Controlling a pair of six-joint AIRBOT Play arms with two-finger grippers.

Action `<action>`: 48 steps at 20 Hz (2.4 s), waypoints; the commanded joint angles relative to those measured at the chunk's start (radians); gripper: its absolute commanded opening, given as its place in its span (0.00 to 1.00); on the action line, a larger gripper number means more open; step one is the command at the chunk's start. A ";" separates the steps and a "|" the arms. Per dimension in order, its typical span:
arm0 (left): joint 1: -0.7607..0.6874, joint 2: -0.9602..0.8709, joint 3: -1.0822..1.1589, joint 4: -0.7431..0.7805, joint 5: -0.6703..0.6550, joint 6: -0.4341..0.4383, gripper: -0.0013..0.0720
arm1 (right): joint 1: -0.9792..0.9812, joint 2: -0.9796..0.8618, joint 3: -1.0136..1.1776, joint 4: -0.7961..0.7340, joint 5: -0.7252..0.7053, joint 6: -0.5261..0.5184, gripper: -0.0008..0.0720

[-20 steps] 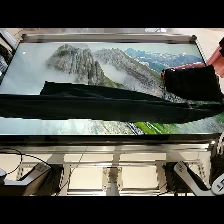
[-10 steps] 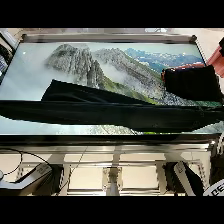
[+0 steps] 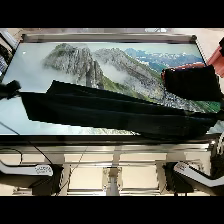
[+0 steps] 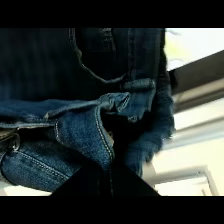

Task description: Fold the clothes and pants, and hang the long-sleeved shirts on hangers.

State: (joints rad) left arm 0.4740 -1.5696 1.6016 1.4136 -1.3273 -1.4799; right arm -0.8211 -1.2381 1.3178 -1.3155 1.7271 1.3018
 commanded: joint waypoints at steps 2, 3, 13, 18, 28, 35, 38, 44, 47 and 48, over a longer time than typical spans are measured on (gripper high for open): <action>-0.138 -0.204 0.232 0.195 0.011 -0.159 0.04 | 0.058 -0.121 0.000 0.002 -0.256 0.100 0.05; -0.141 -0.230 0.259 0.199 0.022 -0.185 0.04 | 0.070 -0.126 0.000 0.004 -0.334 0.126 0.05; -0.148 -0.332 0.272 0.038 0.234 -0.234 0.05 | 0.231 -0.265 0.000 0.006 -0.555 0.219 0.05; -0.172 -0.350 0.272 0.020 0.338 -0.190 0.05 | 0.269 -0.319 0.000 0.002 -0.584 0.271 0.05; -0.186 -0.272 0.317 -0.009 0.343 0.103 0.52 | 0.267 -0.266 0.095 -0.023 -0.328 0.272 0.65; -0.132 -0.341 0.323 -0.071 0.138 0.213 0.69 | 0.267 -0.121 0.098 0.011 -0.243 0.267 0.65; -0.127 -0.397 0.323 -0.140 0.126 0.219 0.69 | 0.267 -0.104 0.098 0.038 -0.194 0.267 0.65; -0.137 -0.462 0.324 -0.090 0.171 0.182 0.69 | 0.359 -0.100 0.098 0.047 -0.241 0.267 0.65; -0.137 -0.462 0.325 -0.025 0.195 0.156 0.69 | 0.422 -0.101 0.098 0.016 -0.304 0.267 0.65; -0.137 -0.463 0.325 -0.024 0.203 0.156 0.69 | 0.439 -0.101 0.098 0.006 -0.319 0.267 0.65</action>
State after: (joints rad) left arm 0.3382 -2.0251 1.9255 1.3472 -1.1503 -1.3022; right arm -0.4320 -1.3399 1.4147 -1.2846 1.4597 1.5684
